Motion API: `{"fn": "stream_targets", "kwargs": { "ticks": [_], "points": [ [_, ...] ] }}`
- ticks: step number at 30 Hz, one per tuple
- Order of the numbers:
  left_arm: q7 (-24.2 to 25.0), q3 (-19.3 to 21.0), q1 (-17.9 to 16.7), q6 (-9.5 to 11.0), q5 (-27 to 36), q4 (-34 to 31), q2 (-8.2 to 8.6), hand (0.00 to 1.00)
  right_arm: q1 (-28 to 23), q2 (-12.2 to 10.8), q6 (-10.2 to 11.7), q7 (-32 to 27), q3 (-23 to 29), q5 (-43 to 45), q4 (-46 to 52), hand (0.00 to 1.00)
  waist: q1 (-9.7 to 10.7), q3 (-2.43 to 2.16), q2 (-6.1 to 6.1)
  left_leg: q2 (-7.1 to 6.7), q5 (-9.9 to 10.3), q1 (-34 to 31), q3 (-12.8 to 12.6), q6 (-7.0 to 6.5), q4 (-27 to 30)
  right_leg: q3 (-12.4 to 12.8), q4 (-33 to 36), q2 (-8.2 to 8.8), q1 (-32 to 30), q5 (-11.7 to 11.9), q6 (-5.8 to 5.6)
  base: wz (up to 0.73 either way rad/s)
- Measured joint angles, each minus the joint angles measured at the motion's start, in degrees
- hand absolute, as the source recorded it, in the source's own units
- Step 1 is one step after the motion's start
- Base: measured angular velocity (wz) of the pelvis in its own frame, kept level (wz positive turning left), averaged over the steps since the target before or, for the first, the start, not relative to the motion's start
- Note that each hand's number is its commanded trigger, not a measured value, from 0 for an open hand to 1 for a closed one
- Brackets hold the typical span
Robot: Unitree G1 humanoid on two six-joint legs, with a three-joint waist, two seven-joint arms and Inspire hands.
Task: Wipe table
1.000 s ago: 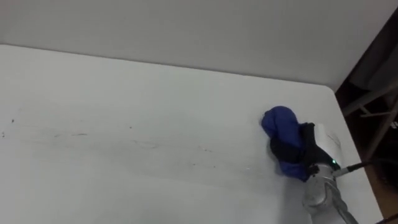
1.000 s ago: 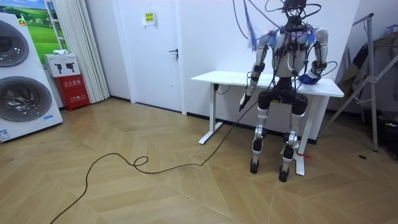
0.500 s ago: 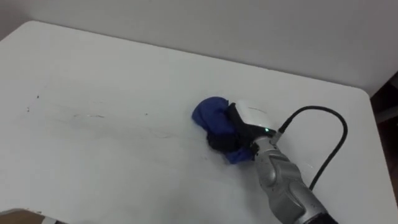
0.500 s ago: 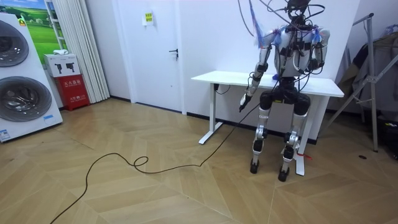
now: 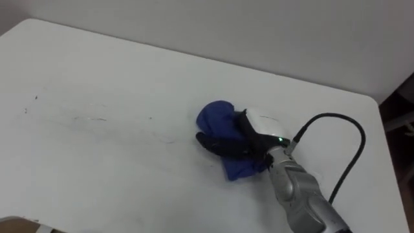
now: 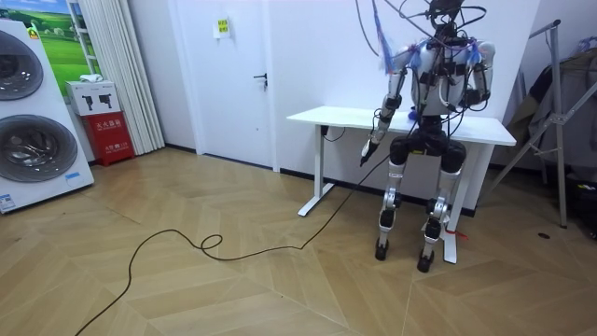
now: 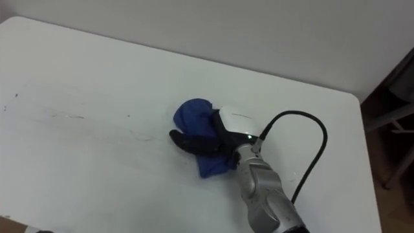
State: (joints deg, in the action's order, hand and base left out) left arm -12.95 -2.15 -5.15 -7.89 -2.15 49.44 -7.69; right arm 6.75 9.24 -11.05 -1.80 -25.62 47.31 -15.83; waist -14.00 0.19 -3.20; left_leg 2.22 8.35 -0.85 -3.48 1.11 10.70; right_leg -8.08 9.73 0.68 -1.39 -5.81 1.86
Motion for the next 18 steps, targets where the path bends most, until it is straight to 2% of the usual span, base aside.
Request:
{"fn": "stream_targets", "kwargs": {
  "ticks": [7,14,18],
  "points": [
    [0.08,-0.01,-0.5,0.98,0.06,0.01,-0.51,0.0,-2.32,0.8,3.97,-0.07,1.21,0.23,1.58,0.0,1.71,0.0,0.01,-0.01,-0.01,0.4,0.05,0.01,-0.06,-0.12,-0.04,0.01,0.73,0.0,-0.02,0.0],
    [0.31,1.1,-3.39,1.42,0.28,0.0,-0.57,0.0,-7.01,0.99,6.09,2.12,4.55,-1.63,7.85,0.0,3.05,-0.02,0.39,-0.01,-0.01,1.36,-0.59,0.0,-0.39,0.84,0.09,-0.07,0.89,-0.08,-0.15,-0.04],
    [0.72,3.72,-4.91,1.72,0.1,-0.03,-0.76,0.0,-10.97,3.5,6.51,6.03,7.28,-6.65,14.5,0.0,4.64,0.03,0.76,-0.05,0.04,1.6,-1.12,-0.07,-0.5,1.66,0.3,-0.09,0.73,-0.16,-0.32,-0.05]
  ]
}}
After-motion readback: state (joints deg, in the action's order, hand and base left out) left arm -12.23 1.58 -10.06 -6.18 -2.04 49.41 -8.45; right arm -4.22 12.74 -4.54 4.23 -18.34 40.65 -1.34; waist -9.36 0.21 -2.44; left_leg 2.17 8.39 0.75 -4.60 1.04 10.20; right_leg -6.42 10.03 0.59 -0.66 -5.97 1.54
